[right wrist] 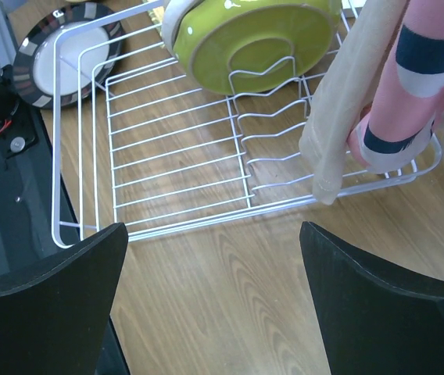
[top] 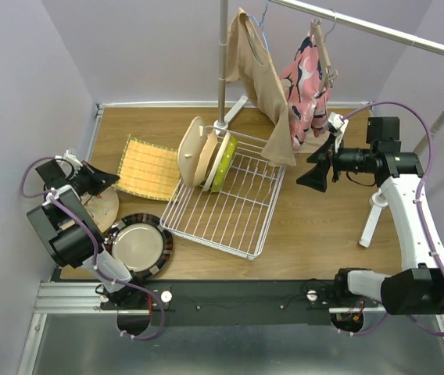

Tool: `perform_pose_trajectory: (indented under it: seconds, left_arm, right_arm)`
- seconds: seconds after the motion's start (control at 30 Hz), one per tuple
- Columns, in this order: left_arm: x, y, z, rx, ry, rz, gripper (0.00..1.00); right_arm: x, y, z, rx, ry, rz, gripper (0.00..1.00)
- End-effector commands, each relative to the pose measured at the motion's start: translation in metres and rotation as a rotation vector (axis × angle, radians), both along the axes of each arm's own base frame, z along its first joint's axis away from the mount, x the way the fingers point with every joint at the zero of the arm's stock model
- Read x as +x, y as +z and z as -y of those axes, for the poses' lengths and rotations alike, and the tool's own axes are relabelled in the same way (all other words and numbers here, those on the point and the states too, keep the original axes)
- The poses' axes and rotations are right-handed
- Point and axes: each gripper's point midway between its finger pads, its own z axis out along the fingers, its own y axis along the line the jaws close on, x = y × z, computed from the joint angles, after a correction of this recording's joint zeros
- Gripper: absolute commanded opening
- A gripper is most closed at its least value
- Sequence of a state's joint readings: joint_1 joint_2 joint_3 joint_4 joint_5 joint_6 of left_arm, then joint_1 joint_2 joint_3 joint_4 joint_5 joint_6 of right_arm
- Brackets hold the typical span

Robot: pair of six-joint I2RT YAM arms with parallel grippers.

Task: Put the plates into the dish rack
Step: Grab a plate with the left arm

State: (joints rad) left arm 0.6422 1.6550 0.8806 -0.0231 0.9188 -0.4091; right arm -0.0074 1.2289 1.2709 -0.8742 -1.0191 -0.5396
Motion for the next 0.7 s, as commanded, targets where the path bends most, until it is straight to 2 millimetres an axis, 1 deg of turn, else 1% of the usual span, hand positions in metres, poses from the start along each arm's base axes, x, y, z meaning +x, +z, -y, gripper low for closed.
perform_pose_trajectory:
  seconds: [0.0, 0.17, 0.2, 0.23, 0.3, 0.43, 0.47, 0.53, 0.57, 0.67]
  left_arm:
    - [0.015, 0.01, -0.013, 0.014, -0.012, 0.053, 0.0]
    - [0.022, -0.013, -0.024, 0.044, 0.005, 0.007, 0.0]
    - [0.026, -0.013, -0.025, 0.058, 0.004, 0.009, 0.0]
    - [0.028, -0.019, -0.027, 0.066, 0.004, -0.002, 0.0]
    - [0.029, -0.026, -0.03, 0.077, 0.018, -0.033, 0.0]
    - [0.035, -0.036, -0.033, 0.119, 0.03, -0.065, 0.0]
    - [0.036, -0.038, -0.035, 0.135, 0.043, -0.077, 0.03]
    - [0.038, -0.04, -0.034, 0.152, 0.043, -0.086, 0.11]
    - [0.04, -0.041, -0.032, 0.167, 0.043, -0.091, 0.17]
    - [0.042, -0.044, -0.029, 0.19, 0.045, -0.103, 0.25]
  right_arm:
    - [-0.002, 0.0, 0.001, -0.019, 0.0, 0.017, 1.0]
    - [-0.004, -0.005, -0.001, -0.002, 0.002, -0.02, 1.0]
    - [-0.003, -0.006, -0.002, 0.001, 0.004, -0.026, 1.0]
    - [-0.003, -0.007, -0.002, 0.004, 0.003, -0.034, 1.0]
    - [-0.004, -0.009, -0.002, 0.004, 0.001, -0.045, 1.0]
    - [-0.005, -0.012, -0.002, 0.007, -0.002, -0.06, 1.0]
    - [-0.005, -0.013, -0.002, 0.007, -0.004, -0.062, 1.0]
    - [-0.006, -0.014, -0.002, 0.006, -0.004, -0.065, 1.0]
    - [-0.006, -0.014, -0.002, 0.006, -0.004, -0.065, 1.0]
    - [-0.006, -0.015, -0.002, 0.005, -0.005, -0.071, 1.0]
